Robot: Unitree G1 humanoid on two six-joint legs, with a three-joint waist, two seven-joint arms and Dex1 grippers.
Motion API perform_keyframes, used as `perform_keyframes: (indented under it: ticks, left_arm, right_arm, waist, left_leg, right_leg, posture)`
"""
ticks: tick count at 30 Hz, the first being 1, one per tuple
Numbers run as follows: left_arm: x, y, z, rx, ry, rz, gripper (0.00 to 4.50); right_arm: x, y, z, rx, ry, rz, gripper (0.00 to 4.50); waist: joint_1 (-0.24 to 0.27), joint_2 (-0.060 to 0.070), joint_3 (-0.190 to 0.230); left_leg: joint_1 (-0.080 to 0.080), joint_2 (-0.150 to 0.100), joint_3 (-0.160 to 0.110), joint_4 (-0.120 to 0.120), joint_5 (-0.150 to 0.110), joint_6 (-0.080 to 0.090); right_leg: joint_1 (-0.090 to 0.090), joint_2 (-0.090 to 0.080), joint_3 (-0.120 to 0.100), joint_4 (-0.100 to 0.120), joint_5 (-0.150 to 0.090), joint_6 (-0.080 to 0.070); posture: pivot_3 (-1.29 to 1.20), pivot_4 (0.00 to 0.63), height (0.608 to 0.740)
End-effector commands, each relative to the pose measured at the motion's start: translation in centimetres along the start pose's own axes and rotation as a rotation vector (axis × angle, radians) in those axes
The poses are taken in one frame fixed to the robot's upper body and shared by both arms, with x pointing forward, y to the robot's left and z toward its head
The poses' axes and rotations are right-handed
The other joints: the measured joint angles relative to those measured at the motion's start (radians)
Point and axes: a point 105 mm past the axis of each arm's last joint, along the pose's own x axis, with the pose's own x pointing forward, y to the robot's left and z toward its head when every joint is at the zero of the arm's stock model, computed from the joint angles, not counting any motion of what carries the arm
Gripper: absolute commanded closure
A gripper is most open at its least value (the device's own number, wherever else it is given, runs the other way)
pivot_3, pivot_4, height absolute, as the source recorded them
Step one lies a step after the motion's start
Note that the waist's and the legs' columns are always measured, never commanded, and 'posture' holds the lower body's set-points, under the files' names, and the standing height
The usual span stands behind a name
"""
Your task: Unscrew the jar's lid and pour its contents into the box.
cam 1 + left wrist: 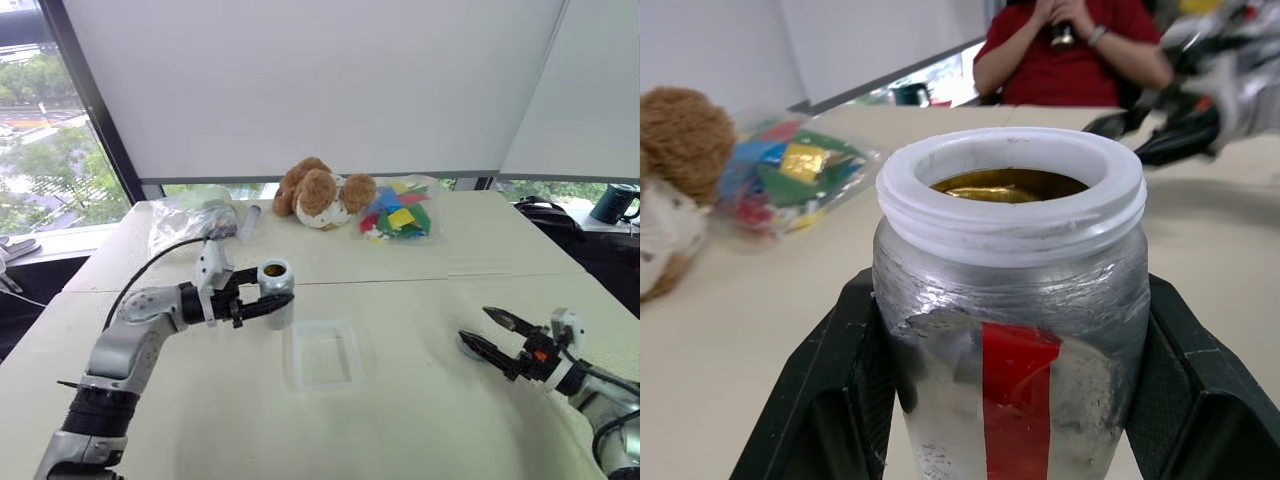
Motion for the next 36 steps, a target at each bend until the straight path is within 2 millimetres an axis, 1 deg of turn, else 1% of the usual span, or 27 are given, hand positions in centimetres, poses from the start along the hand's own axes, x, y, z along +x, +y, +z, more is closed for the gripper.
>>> perform_keyframes:
  ticks: [1,3,5,8,10,11,13,14,18,20,21,23,25,28,31,35,36]
  left_arm:
    - [-0.5,1.5,0.6,0.186,0.080,0.059,2.22]
    - [-0.3,2.0,0.3,0.260,0.130,0.084,2.22]
    - [0.2,2.0,0.2,0.332,0.155,0.093,2.22]
    - [1.2,1.5,0.2,0.471,0.160,0.079,2.22]
    - [1.7,1.2,0.2,0.555,0.165,0.074,2.22]
    - [2.2,1.3,0.1,0.627,0.188,0.092,2.22]
    - [2.9,1.3,-0.2,0.856,0.235,0.108,2.22]
    - [3.2,1.1,-0.3,0.959,0.232,0.112,2.22]
    - [4.0,0.8,-1.0,1.267,0.205,0.130,2.22]
    - [4.8,0.2,-1.1,1.458,0.162,0.121,2.22]
    - [5.0,0.0,-1.2,1.520,0.142,0.119,2.22]
    - [5.8,-0.5,-1.3,1.697,0.092,0.110,2.22]
    - [6.5,-0.9,-1.3,1.870,0.013,0.118,2.22]
    - [7.1,-1.1,-0.7,2.089,-0.099,0.188,2.22]
    - [7.2,-1.1,-0.7,2.224,-0.170,0.232,2.22]
    - [6.8,-1.3,-2.5,2.315,-0.215,0.196,2.22]
    - [6.7,-1.4,-2.5,2.343,-0.241,0.222,2.22]
  right_arm:
    - [1.0,4.0,4.2,-0.152,-0.035,0.184,0.03]
    - [1.5,5.8,5.0,-0.178,-0.036,0.248,0.03]
    - [1.9,6.9,5.5,-0.171,-0.039,0.278,0.03]
    - [2.2,8.1,5.4,-0.149,-0.038,0.302,0.03]
    - [2.2,8.5,5.1,-0.144,-0.030,0.306,0.03]
    - [2.1,8.7,4.8,-0.137,-0.021,0.307,0.03]
    - [1.8,9.0,4.2,-0.131,0.001,0.308,0.03]
    - [1.6,9.0,4.0,-0.128,0.007,0.302,0.03]
    - [1.4,8.8,3.8,-0.117,0.012,0.274,0.03]
    - [1.4,8.8,3.7,-0.114,0.015,0.265,0.03]
    - [1.5,8.7,3.7,-0.112,0.015,0.262,0.03]
    - [1.6,8.7,3.6,-0.106,0.014,0.253,0.03]
    - [1.7,8.7,3.5,-0.099,0.012,0.244,0.03]
    - [1.9,8.9,3.5,-0.092,0.007,0.239,0.03]
    - [2.2,9.1,3.6,-0.083,0.000,0.234,0.03]
    - [2.6,9.4,3.6,-0.072,-0.009,0.230,0.03]
    - [2.7,9.4,3.6,-0.069,-0.012,0.226,0.03]
  waist:
    - [-0.001,0.000,0.000]
    - [-0.001,0.000,0.000]
    - [0.003,0.000,0.000]
    - [0.014,0.000,0.000]
    - [0.024,0.000,0.000]
    - [0.027,0.000,0.000]
    - [0.029,0.000,0.000]
    - [0.029,0.000,0.000]
    - [0.024,-0.001,0.000]
    - [0.024,-0.001,0.000]
    - [0.025,-0.001,0.000]
    - [0.026,-0.001,0.000]
    - [0.027,-0.001,0.000]
    - [0.027,-0.001,0.000]
    - [0.024,-0.001,0.000]
    - [0.022,-0.001,0.000]
    - [0.023,-0.001,0.000]
  left_leg:
    - [0.000,0.000,0.000,0.000,0.000,0.000]
    - [0.000,0.000,0.000,0.000,0.000,0.000]
    - [0.000,0.000,0.000,0.000,0.000,0.000]
    - [-0.001,0.000,0.000,0.001,0.000,0.000]
    - [-0.001,0.000,0.000,0.001,0.000,0.000]
    - [-0.001,0.000,0.000,0.001,0.000,0.000]
    - [-0.001,-0.001,0.000,0.001,0.000,0.000]
    - [-0.001,-0.001,0.000,0.001,0.000,0.000]
    - [-0.001,-0.001,0.000,0.001,0.000,0.000]
    - [-0.001,0.000,0.000,0.000,0.000,0.000]
    - [-0.001,0.000,0.001,0.000,0.000,0.000]
    - [-0.001,-0.001,0.000,0.000,0.000,0.000]
    - [-0.001,-0.001,0.001,0.001,0.000,0.000]
    - [-0.001,-0.001,0.001,0.001,0.000,0.000]
    - [-0.001,-0.001,0.001,0.001,0.000,0.000]
    - [-0.001,-0.002,0.001,0.001,0.000,0.000]
    - [0.000,-0.002,0.001,0.001,0.000,0.000]
  right_leg:
    - [0.000,0.000,0.000,0.000,0.000,0.000]
    - [0.000,0.000,0.000,0.000,0.000,0.000]
    - [0.000,0.000,0.000,0.000,0.000,0.000]
    - [0.001,-0.001,0.000,-0.002,0.000,0.000]
    - [0.001,-0.001,0.000,-0.003,0.000,0.000]
    - [0.001,-0.001,0.000,-0.003,0.000,0.000]
    - [0.001,-0.001,0.000,-0.003,0.000,0.000]
    - [0.001,-0.001,0.000,-0.003,0.000,0.000]
    - [0.001,-0.001,0.000,-0.003,0.000,0.000]
    - [0.000,-0.001,0.000,-0.003,0.000,0.000]
    - [0.000,-0.001,0.000,-0.003,0.000,0.000]
    - [0.001,-0.001,0.000,-0.003,0.000,0.001]
    - [0.001,-0.001,0.000,-0.003,0.001,0.004]
    - [0.002,-0.001,0.000,-0.002,0.002,0.006]
    - [0.001,-0.001,0.000,-0.001,0.001,0.006]
    - [0.000,0.000,-0.001,0.001,0.001,0.007]
    - [0.000,0.000,-0.001,0.001,0.001,0.007]
  posture:
    - [0.00,0.150,0.740]
    - [0.00,0.150,0.740]
    - [0.00,0.150,0.740]
    - [0.00,0.150,0.740]
    - [0.00,0.150,0.740]
    - [0.00,0.150,0.740]
    - [0.00,0.150,0.740]
    - [0.00,0.150,0.740]
    - [0.00,0.150,0.740]
    - [0.00,0.150,0.740]
    - [0.00,0.150,0.740]
    - [0.00,0.150,0.740]
    - [0.00,0.150,0.740]
    - [0.00,0.150,0.740]
    - [0.00,0.150,0.740]
    - [0.00,0.150,0.740]
    - [0.00,0.150,0.740]
